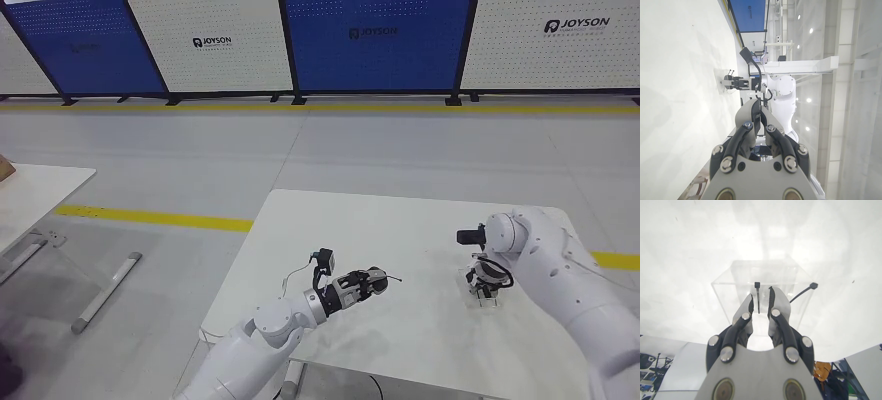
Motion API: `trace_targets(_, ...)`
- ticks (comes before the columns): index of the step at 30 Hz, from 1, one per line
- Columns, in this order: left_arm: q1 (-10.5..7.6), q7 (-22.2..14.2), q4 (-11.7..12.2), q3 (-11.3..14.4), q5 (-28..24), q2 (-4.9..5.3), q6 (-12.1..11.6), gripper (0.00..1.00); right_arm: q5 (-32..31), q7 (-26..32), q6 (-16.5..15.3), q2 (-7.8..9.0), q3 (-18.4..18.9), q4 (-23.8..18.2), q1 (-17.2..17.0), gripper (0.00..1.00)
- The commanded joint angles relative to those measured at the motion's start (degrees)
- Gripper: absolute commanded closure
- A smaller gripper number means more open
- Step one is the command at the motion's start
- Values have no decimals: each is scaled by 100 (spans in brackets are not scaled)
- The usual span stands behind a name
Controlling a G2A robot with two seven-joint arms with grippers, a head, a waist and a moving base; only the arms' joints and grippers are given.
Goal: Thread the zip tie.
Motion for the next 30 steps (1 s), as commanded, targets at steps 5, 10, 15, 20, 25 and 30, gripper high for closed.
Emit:
trace_targets(5, 0, 0, 0, 0, 0, 0, 0, 100, -48, -60, -68, -102, 10, 197, 48, 100)
trace_targets(10, 0, 0, 0, 0, 0, 0, 0, 100, -106, -153, -122, -107, 82, 209, 65, 100)
trace_targets(15, 0, 0, 0, 0, 0, 0, 0, 100, -143, -159, -213, -2, 234, 3, 37, 100)
trace_targets(20, 0, 0, 0, 0, 0, 0, 0, 100, -195, -80, -346, 258, 524, -517, -95, 100)
trace_targets(25, 0, 0, 0, 0, 0, 0, 0, 100, -279, -127, -293, 667, 1051, -1392, -409, 100)
trace_targets(30, 0, 0, 0, 0, 0, 0, 0, 100, -370, -368, -68, 1256, 2076, -2825, -1193, 100)
